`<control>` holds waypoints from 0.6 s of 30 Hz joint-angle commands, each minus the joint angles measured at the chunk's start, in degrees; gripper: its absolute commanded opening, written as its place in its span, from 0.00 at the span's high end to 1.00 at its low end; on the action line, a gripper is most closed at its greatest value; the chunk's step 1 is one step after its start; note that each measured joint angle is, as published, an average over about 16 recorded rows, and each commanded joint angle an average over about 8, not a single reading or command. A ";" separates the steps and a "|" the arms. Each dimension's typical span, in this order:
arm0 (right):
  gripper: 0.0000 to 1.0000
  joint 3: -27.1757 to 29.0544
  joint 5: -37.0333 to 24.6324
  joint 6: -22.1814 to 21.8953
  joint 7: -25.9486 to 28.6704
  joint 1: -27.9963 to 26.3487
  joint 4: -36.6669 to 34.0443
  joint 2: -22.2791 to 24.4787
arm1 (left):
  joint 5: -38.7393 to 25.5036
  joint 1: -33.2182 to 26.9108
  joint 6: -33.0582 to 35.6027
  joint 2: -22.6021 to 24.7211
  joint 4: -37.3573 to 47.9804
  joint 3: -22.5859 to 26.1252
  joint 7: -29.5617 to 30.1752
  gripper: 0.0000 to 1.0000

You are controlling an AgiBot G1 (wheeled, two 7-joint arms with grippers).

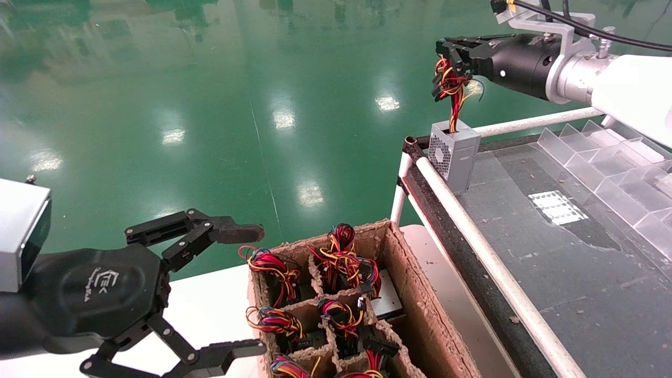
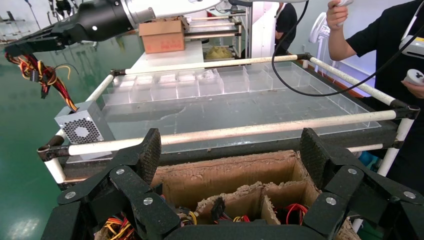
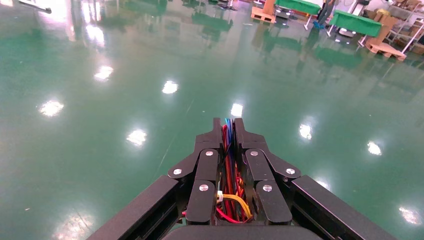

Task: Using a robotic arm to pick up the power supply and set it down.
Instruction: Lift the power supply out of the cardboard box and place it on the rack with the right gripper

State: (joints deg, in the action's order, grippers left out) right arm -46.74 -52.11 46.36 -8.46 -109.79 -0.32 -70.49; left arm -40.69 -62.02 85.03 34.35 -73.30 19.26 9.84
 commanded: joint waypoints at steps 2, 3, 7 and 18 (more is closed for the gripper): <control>1.00 0.07 0.10 -0.60 -0.01 -0.09 0.21 -0.38 | 0.00 0.00 0.00 0.00 0.00 0.01 0.00 0.00; 1.00 0.07 0.10 -0.67 -0.01 -0.09 0.23 -0.46 | 0.01 0.00 0.00 0.00 0.00 0.01 0.00 0.00; 1.00 0.05 0.08 -0.86 -0.06 0.11 0.22 -0.59 | 0.01 0.00 -0.01 -0.01 0.00 0.02 -0.01 0.00; 0.07 -0.14 -0.20 -0.25 -0.02 1.04 0.19 -0.40 | 0.03 -0.01 -0.02 -0.02 0.00 0.04 -0.02 0.00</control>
State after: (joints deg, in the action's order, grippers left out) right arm -46.84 -52.25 46.07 -8.42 -108.83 -0.15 -70.86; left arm -40.66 -62.03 85.01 34.33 -73.30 19.30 9.81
